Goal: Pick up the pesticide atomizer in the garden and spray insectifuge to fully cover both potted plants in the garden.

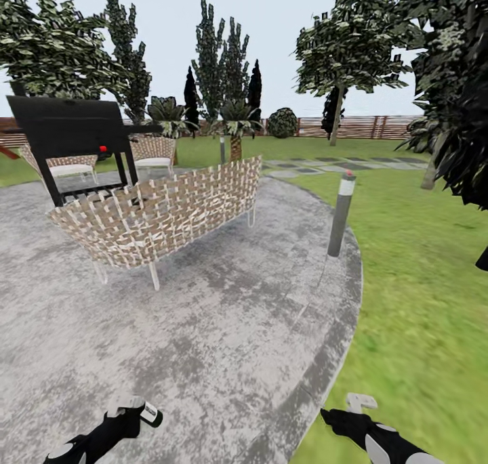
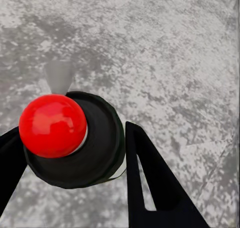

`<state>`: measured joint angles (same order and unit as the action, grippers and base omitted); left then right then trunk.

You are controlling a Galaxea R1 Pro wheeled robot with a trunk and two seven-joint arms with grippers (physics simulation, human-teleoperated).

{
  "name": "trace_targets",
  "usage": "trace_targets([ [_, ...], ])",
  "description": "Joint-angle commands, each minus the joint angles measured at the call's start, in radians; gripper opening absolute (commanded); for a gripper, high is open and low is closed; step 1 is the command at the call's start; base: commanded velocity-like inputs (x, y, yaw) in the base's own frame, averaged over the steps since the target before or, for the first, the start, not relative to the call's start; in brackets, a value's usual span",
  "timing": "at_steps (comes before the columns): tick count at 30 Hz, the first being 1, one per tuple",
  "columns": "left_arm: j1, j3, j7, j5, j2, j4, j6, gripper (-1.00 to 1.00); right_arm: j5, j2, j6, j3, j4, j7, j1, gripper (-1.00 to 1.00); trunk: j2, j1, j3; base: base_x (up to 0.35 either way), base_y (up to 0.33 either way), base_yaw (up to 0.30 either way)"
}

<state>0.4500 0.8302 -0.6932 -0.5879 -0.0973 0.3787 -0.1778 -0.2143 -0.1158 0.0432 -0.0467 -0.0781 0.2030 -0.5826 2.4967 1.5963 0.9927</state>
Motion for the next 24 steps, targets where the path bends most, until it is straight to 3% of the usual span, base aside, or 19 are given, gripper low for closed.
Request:
trace_targets([
  [1, 0.001, 0.009, -0.005, -0.010, 0.001, 0.000, -0.005, -1.00, -0.010, -0.001, 0.003, -0.005, 0.001, 0.004, 0.000, 1.00, 0.008, 0.013, -0.001, 0.325, -0.105, 0.000],
  [15, 0.001, 0.009, -0.005, -0.010, -0.001, 0.000, -0.005, -1.00, -0.008, 0.000, 0.003, -0.005, 0.001, 0.004, 0.000, 1.00, 0.008, 0.013, -0.001, 0.330, -0.066, -0.001],
  [24, 0.001, 0.010, -0.005, -0.010, -0.002, 0.000, -0.005, -1.00, -0.008, 0.000, 0.003, -0.006, 0.001, 0.004, 0.000, 1.00, 0.008, 0.013, -0.003, 0.337, 0.000, -0.148],
])
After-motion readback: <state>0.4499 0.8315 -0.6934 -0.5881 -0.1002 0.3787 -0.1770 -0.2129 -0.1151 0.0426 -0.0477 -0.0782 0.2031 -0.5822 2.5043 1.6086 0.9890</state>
